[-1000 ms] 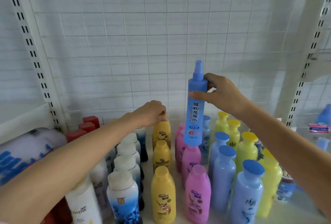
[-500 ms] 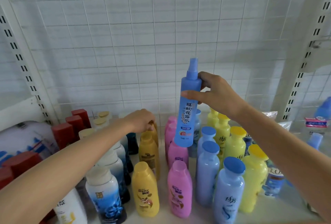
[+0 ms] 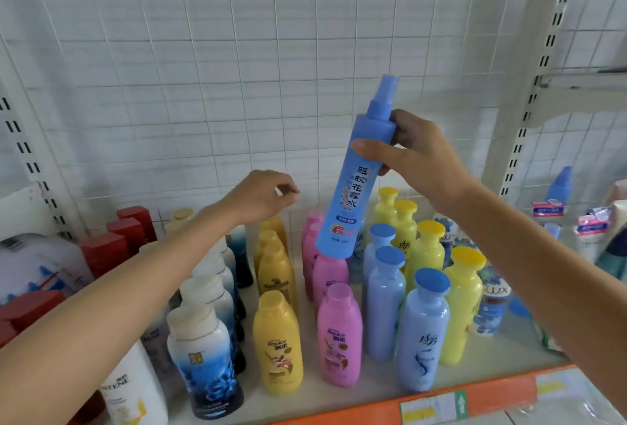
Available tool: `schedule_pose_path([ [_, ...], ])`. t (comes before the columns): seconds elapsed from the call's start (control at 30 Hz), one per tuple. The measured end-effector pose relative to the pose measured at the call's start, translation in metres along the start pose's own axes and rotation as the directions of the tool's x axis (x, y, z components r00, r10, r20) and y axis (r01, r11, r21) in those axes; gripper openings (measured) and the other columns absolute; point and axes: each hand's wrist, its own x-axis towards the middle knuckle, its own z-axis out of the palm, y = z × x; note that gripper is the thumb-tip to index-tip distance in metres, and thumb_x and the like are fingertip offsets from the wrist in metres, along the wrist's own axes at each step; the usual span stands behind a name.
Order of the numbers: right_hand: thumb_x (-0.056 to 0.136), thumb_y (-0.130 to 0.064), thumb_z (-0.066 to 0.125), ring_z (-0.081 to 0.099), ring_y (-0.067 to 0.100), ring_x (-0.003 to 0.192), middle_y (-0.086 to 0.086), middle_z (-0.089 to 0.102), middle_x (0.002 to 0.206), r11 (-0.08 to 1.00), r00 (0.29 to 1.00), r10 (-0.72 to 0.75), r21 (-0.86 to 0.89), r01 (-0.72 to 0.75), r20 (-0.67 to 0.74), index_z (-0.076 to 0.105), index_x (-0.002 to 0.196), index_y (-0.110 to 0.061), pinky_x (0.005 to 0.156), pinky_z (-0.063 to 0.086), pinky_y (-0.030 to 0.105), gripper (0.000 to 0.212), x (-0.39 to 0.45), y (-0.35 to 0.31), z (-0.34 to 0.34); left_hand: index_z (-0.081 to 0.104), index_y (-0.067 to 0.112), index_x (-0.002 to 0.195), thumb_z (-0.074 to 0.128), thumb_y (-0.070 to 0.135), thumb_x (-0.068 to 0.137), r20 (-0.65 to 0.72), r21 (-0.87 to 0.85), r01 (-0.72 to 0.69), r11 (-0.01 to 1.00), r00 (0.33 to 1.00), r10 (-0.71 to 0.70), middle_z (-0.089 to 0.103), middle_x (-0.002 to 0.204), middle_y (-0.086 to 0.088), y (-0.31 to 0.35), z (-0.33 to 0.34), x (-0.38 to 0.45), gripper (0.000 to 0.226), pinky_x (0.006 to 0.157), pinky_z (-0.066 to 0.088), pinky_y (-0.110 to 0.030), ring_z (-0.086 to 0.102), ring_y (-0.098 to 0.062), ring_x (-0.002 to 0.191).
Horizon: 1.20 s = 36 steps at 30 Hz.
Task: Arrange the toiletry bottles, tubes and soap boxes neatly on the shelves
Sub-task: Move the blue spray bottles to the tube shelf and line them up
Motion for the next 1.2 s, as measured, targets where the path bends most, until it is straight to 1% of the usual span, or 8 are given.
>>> schedule_pose_path([
  [0.1, 0.082, -0.02, 0.067, 0.063, 0.01, 0.065, 0.002, 0.065, 0.079, 0.998, 0.999, 0.03, 0.048, -0.029, -0.023, 0.06, 0.094, -0.008, 0.059, 0.05, 0.023, 0.019, -0.009, -0.008, -0.009, 0.066, 0.02, 0.101, 0.051, 0.029, 0.093, -0.112, -0.278, -0.114, 0.954, 0.99, 0.085, 0.066, 0.089, 0.014, 0.046, -0.017, -0.011, 0.019, 0.076, 0.05, -0.02, 0.065, -0.007, 0.08],
  [0.27, 0.083, -0.015, 0.066, 0.063, 0.007, 0.06, 0.001, 0.064, 0.073, 0.998, 0.997, 0.036, 0.059, -0.032, -0.065, 0.058, 0.097, 0.0, 0.056, 0.048, 0.023, 0.023, -0.037, -0.02, -0.036, 0.066, 0.018, 0.101, 0.057, 0.044, 0.084, -0.042, -0.557, -0.251, 0.792, 0.96, 0.275, 0.071, 0.096, 0.003, 0.113, -0.02, -0.026, 0.033, 0.079, 0.053, -0.024, 0.067, -0.012, 0.087],
  [0.4, 0.072, -0.025, 0.068, 0.063, 0.013, 0.064, 0.001, 0.065, 0.073, 0.997, 0.993, 0.064, 0.049, -0.059, -0.101, 0.057, 0.101, 0.006, 0.058, 0.05, 0.029, 0.044, -0.061, -0.025, -0.07, 0.065, 0.022, 0.101, 0.071, 0.043, 0.072, 0.088, -0.557, -0.271, 0.785, 0.921, 0.38, 0.071, 0.098, 0.002, 0.16, 0.012, -0.024, 0.036, 0.082, 0.054, -0.028, 0.067, -0.015, 0.092],
  [0.53, 0.075, -0.022, 0.07, 0.065, 0.027, 0.074, 0.011, 0.067, 0.083, 0.995, 0.99, 0.097, -0.021, -0.1, -0.105, 0.057, 0.104, 0.004, 0.068, 0.051, 0.042, 0.041, -0.084, -0.022, -0.116, 0.064, 0.029, 0.095, 0.074, 0.04, 0.07, 0.1, -0.551, -0.31, 0.775, 0.897, 0.43, 0.071, 0.089, 0.002, 0.206, 0.055, -0.019, 0.029, 0.081, 0.055, -0.033, 0.068, -0.013, 0.083],
  [0.63, 0.082, -0.012, 0.066, 0.062, 0.02, 0.077, 0.017, 0.067, 0.092, 0.977, 0.981, 0.184, -0.101, -0.189, -0.062, 0.057, 0.108, 0.002, 0.07, 0.049, 0.038, 0.031, -0.103, -0.013, -0.159, 0.061, 0.039, 0.082, 0.073, 0.046, 0.066, 0.084, -0.606, -0.305, 0.735, 0.894, 0.441, 0.07, 0.083, 0.01, 0.238, 0.087, -0.014, 0.021, 0.081, 0.055, -0.036, 0.068, -0.01, 0.08],
  [0.8, 0.082, -0.014, 0.065, 0.062, 0.008, 0.069, 0.005, 0.071, 0.087, 0.927, 0.955, 0.291, -0.228, -0.297, -0.062, 0.063, 0.091, -0.018, 0.065, 0.051, 0.027, 0.01, -0.142, 0.011, -0.243, 0.065, 0.018, 0.094, 0.071, 0.05, 0.065, 0.108, -0.667, -0.264, 0.697, 0.89, 0.442, 0.071, 0.089, -0.002, 0.297, 0.142, -0.01, 0.044, 0.079, 0.054, -0.033, 0.067, -0.017, 0.083],
  [0.93, 0.083, -0.013, 0.065, 0.067, 0.006, 0.075, -0.001, 0.072, 0.087, 0.892, 0.952, 0.297, -0.335, -0.304, -0.073, 0.063, 0.089, -0.027, 0.065, 0.056, 0.024, 0.015, -0.173, 0.036, -0.3, 0.06, 0.027, 0.081, 0.073, 0.032, 0.077, 0.161, -0.668, -0.215, 0.712, 0.892, 0.421, 0.067, 0.078, 0.01, 0.341, 0.175, -0.007, 0.014, 0.071, 0.049, -0.017, 0.064, -0.005, 0.074],
  [1.2, 0.082, -0.014, 0.066, 0.065, 0.012, 0.08, 0.002, 0.069, 0.094, 0.887, 0.915, 0.4, -0.271, -0.372, 0.053, 0.06, 0.094, -0.029, 0.067, 0.054, 0.027, 0.02, -0.214, 0.068, -0.367, 0.06, 0.036, 0.086, 0.075, 0.036, 0.073, 0.196, -0.726, -0.177, 0.665, 0.873, 0.446, 0.069, 0.084, 0.012, 0.422, 0.237, 0.002, 0.02, 0.079, 0.05, -0.021, 0.065, -0.005, 0.083],
])
